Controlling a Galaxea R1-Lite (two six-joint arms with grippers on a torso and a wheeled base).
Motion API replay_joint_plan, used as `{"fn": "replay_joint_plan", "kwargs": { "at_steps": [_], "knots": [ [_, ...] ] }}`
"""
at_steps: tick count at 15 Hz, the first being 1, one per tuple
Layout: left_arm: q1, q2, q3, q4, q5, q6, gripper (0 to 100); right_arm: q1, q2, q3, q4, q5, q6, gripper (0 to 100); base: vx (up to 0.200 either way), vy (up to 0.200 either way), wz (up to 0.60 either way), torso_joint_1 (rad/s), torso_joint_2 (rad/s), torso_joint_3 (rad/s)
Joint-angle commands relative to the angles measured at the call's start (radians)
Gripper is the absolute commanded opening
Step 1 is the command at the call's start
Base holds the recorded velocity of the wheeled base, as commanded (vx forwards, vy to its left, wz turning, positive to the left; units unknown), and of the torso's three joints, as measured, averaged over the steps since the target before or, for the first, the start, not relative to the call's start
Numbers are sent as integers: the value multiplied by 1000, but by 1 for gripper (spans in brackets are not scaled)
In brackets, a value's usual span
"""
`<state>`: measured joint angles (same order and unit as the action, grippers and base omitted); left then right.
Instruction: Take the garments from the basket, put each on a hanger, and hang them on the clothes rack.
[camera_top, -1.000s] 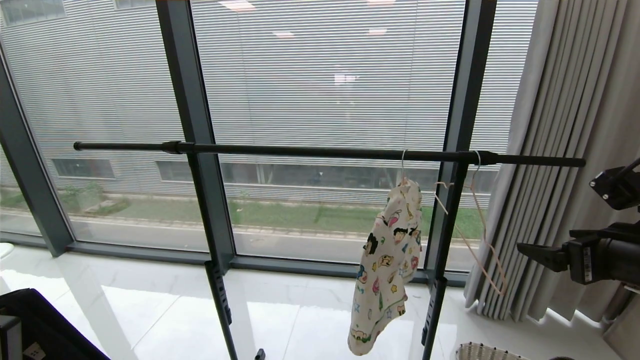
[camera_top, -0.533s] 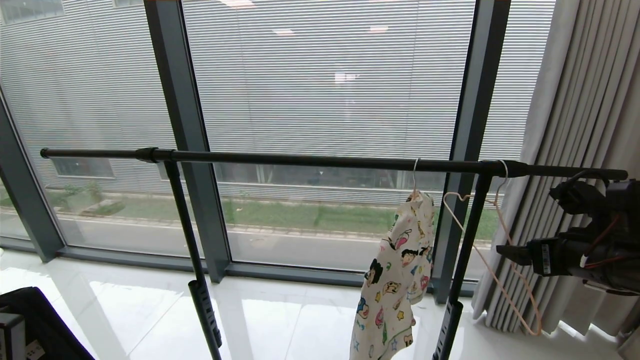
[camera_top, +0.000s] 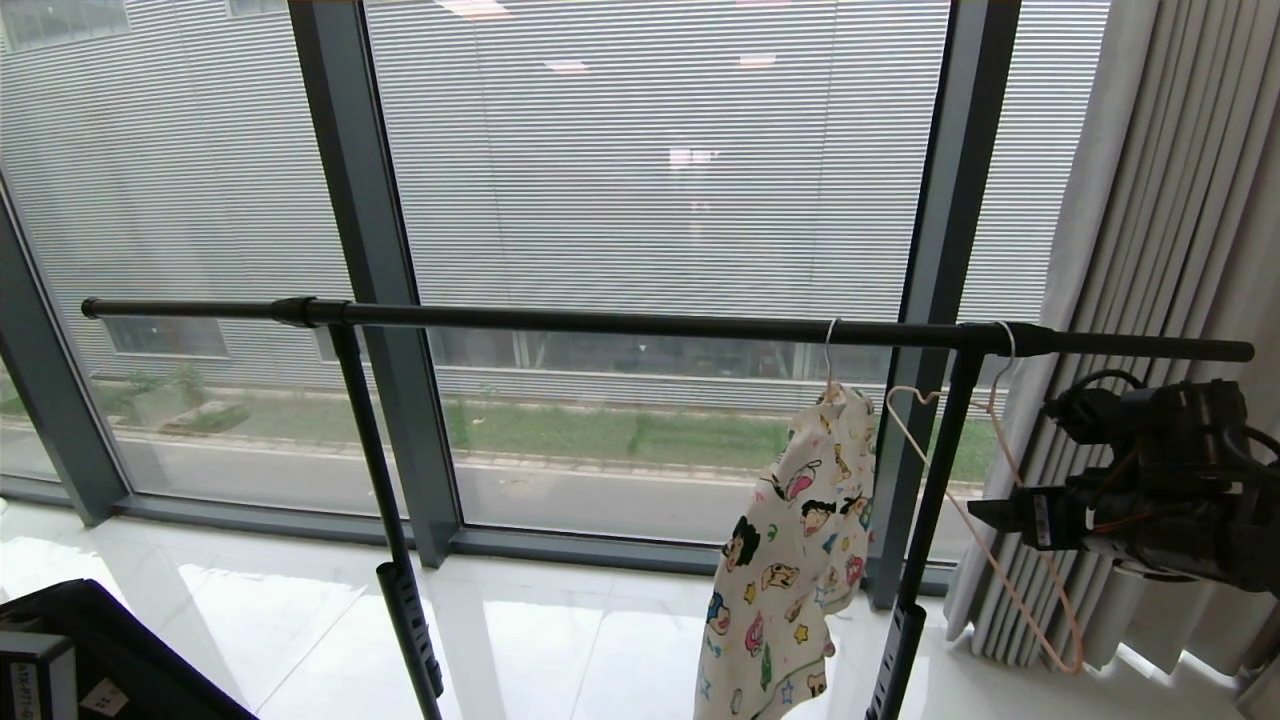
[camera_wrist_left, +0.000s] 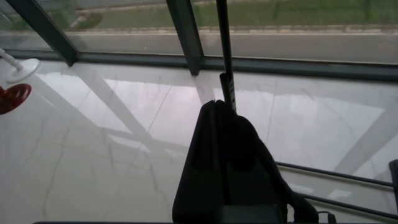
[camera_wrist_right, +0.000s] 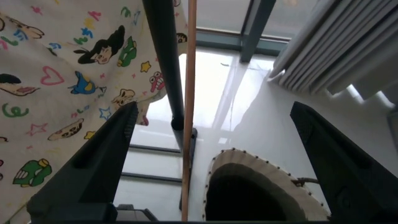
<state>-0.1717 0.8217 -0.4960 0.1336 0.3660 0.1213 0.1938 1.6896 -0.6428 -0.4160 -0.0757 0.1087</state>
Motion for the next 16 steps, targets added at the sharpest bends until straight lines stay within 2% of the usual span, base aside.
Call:
{"fn": "replay_joint_plan", "kwargs": {
  "at_steps": [1, 14, 15, 16],
  "knots": [
    [0, 2, 0, 0, 1, 0, 0, 10, 70, -3, -26, 1, -3, 100, 0, 0, 0, 0, 0, 0],
    [0, 4, 4, 0, 1, 1, 0, 7, 127, -5, -112, 4, 0, 100, 0, 0, 0, 0, 0, 0],
    [0, 4, 4, 0, 1, 1, 0, 9, 127, -5, -112, 2, 0, 0, 0, 0, 0, 0, 0, 0],
    [0, 4, 4, 0, 1, 1, 0, 9, 127, -5, -112, 2, -1, 0, 0, 0, 0, 0, 0, 0]
  ]
}}
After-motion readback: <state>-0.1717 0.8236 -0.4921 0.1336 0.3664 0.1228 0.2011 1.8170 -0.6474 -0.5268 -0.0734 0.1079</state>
